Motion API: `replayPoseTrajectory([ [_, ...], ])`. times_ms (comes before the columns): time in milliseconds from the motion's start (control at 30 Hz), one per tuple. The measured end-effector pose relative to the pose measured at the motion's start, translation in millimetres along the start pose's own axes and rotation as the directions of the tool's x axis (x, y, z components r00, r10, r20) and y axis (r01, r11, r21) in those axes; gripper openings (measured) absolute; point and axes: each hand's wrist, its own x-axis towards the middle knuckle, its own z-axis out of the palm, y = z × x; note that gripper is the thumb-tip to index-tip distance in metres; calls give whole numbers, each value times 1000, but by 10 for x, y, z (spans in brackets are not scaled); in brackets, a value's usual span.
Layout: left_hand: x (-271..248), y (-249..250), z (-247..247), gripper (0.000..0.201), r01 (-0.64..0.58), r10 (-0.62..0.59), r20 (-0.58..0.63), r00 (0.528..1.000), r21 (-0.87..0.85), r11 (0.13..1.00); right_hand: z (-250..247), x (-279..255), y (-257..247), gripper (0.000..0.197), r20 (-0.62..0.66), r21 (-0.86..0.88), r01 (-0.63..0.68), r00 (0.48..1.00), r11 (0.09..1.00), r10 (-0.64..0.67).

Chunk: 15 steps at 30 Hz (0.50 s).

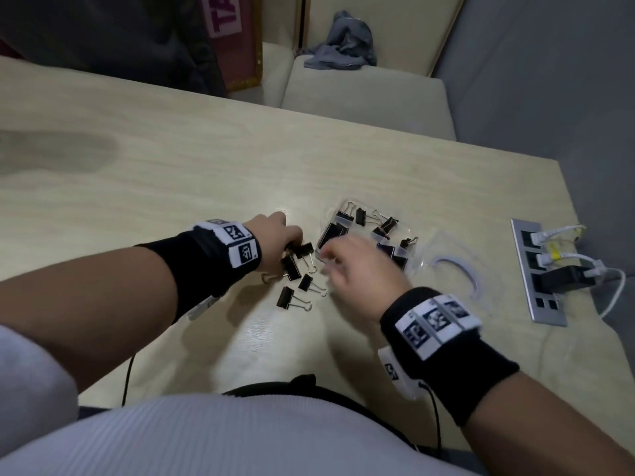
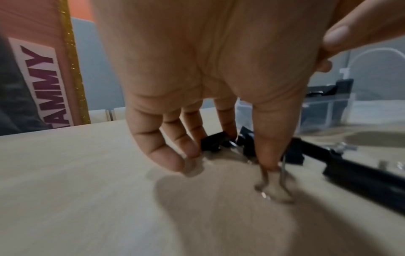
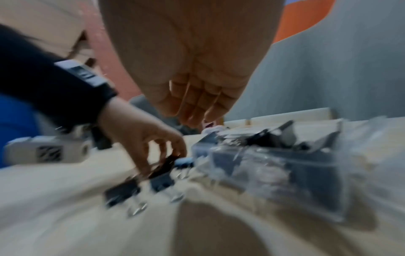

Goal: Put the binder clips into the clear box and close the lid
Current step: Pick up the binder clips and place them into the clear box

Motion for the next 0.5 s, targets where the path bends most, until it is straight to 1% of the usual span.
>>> replayPoseTrajectory([
  [67, -30, -7, 42, 46, -5, 4, -3, 1000, -49, 999, 218, -62, -92, 33, 180, -116, 107, 980, 988, -85],
  [100, -41, -13, 51, 42, -6, 6, -3, 1000, -73, 997, 322, -83, -92, 41, 256, -168, 139, 962, 976, -93],
  [167, -53, -23, 56, 38, -8, 8, 1, 1000, -84, 996, 468, -120, -50, 51, 360, -237, 136, 932, 962, -43],
  [233, -51, -44, 71, 40, 0, 0, 4, 1000, -66, 998, 561, -159, 18, 45, 357, -284, 139, 933, 949, -30],
  [300, -46, -56, 80, 38, 2, -2, 0, 1000, -35, 999, 602, -196, 67, 38, 313, -325, 148, 949, 934, -41],
  [433, -26, -47, 21, 28, -17, 16, 29, 999, 41, 999, 586, -237, 146, 40, 291, -311, 73, 957, 948, 22],
  [500, -26, -38, -52, 27, -10, 8, 37, 999, 43, 999, 584, -230, 176, 35, 271, -303, 45, 962, 952, 41],
])
